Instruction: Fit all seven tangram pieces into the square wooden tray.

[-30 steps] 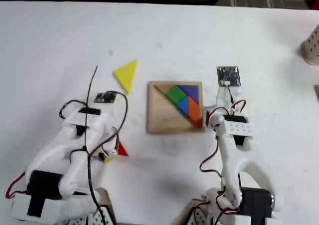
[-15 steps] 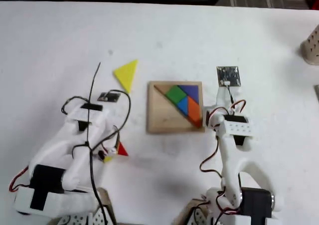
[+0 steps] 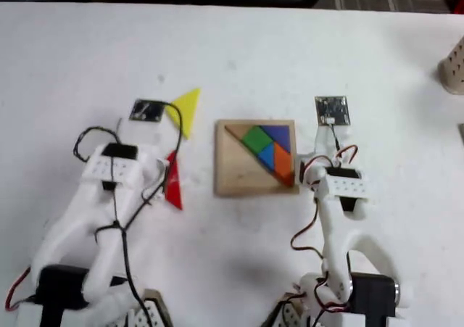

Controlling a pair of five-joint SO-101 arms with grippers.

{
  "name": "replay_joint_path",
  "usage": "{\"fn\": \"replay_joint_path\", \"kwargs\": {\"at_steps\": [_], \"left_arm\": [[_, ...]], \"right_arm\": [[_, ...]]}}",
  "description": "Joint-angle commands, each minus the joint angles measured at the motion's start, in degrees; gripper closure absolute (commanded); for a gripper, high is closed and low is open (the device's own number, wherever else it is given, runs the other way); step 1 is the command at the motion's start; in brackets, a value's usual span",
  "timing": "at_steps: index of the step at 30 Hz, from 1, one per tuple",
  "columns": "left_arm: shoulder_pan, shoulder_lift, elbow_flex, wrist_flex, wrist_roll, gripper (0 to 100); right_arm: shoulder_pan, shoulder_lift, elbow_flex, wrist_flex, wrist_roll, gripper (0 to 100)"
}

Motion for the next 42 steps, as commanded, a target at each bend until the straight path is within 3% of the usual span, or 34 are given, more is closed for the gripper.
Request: {"fn": "replay_joint_path", "kwargs": {"at_steps": [1, 23, 32, 42], "left_arm": [[0.22, 7.08, -2.2, -4.66, -0.62, 98], [-2.77, 11.82, -10.2, -8.09, -0.62, 98], [-7.87, 11.82, -9.93, -10.11, -0.62, 98], [-5.23, 11.82, -10.29, -14.95, -0.53, 97]], "right_arm": [[-0.84, -0.4, -0.44, -1.36, 0.97, 98.1], [-1.01, -0.4, 0.26, -2.59, 0.97, 98.1], [-1.27, -0.4, 0.44, -2.59, 0.97, 98.1], [-1.45, 1.27, 0.18, -2.59, 0.97, 98.1]]}}
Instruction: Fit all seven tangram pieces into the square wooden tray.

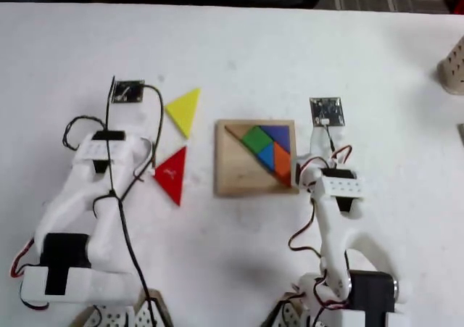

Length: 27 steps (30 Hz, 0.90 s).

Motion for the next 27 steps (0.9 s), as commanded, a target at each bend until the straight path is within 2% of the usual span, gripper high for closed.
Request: {"fn": "replay_joint_path", "kwargs": {"at_steps": [1, 4, 8, 11, 18, 27], "left_arm": [[1.89, -0.13, -2.9, -2.11, -0.44, 97], [0.66, -0.13, -2.9, -1.67, -0.44, 95], [-1.8, -0.22, -2.9, -1.67, 0.18, 75], [0.57, -0.22, -2.64, 0.97, 1.49, 65], [2.07, -0.13, -2.99, 5.01, 1.05, 65], [1.98, 2.86, -3.25, 3.43, 1.14, 65]], "right_arm": [[-0.13, -0.31, -0.7, -1.36, 0.97, 98.1], [-0.22, -0.22, -0.7, -1.36, 1.05, 98.0], [-0.22, -0.04, -0.7, -1.36, 1.05, 97.8], [-0.22, 0.13, -0.7, -1.36, 1.05, 97.9], [-1.1, 0.13, -0.7, -1.36, 2.46, 98.1], [-0.92, -0.04, -0.53, -1.27, 4.13, 98.1]]}}
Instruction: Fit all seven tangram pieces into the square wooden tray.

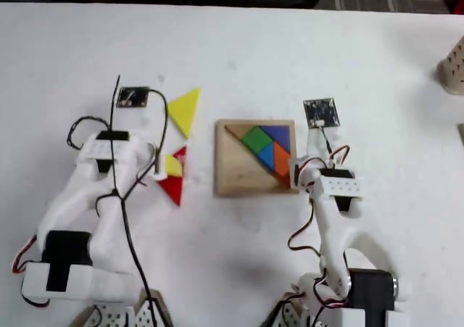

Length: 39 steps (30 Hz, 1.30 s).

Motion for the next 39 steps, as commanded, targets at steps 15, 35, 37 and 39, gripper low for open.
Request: {"fn": "replay_joint_path", "kwargs": {"at_steps": [15, 35, 37, 39], "left_arm": [[4.53, 10.24, -12.66, 6.15, -7.21, 65], [9.8, 10.68, -12.4, 9.49, -13.54, 80], [9.89, 10.68, -12.4, 9.41, -13.89, 85], [9.98, 10.68, -12.48, 9.32, -13.98, 86]], "right_arm": [[-0.31, -0.22, -0.44, -1.27, 0.97, 98.1], [-0.31, 0.04, -0.7, -1.36, 0.97, 98.1], [-0.31, 0.04, -0.7, -1.36, 0.97, 98.1], [-0.31, 0.04, -0.7, -1.36, 0.97, 98.1]]}}
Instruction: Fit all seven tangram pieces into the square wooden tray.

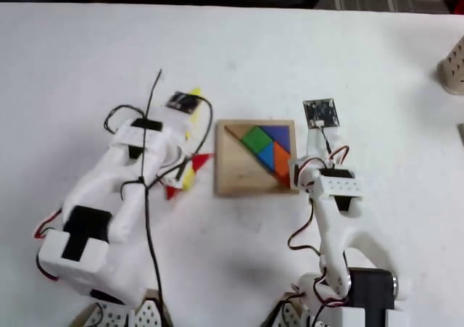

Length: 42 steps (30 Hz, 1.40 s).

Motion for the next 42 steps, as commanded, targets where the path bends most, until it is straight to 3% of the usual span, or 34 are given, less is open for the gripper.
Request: {"fn": "replay_joint_path", "kwargs": {"at_steps": [1, 11, 17, 21, 26, 32, 42], "left_arm": [[0.57, 0.04, -2.02, 0.44, -1.05, 86], [-1.36, -1.1, -2.64, 0.35, -1.49, 75], [-1.36, -5.93, -2.64, -11.87, -13.45, 72], [-0.48, -3.65, -4.31, -15.38, -21.1, 71], [-0.57, 5.49, -14.51, -9.93, -23.12, 64], [-2.59, 15.43, -27.69, 1.05, -23.21, 63], [-1.54, 21.49, -35.16, 8.79, -26.73, 64]], "right_arm": [[-0.31, -0.4, -0.7, -1.36, 0.97, 98.1], [-0.48, -0.4, -0.7, -1.36, 1.41, 98.1], [-0.31, -0.4, -0.7, -1.36, 1.41, 98.1], [-0.31, -0.4, -0.7, -1.36, 1.41, 98.1], [-0.4, -0.31, -0.7, -1.36, 1.41, 98.1], [-0.48, -0.31, -0.44, -2.86, 1.41, 98.1], [-0.57, -0.31, -0.44, -2.86, 1.41, 98.1]]}}
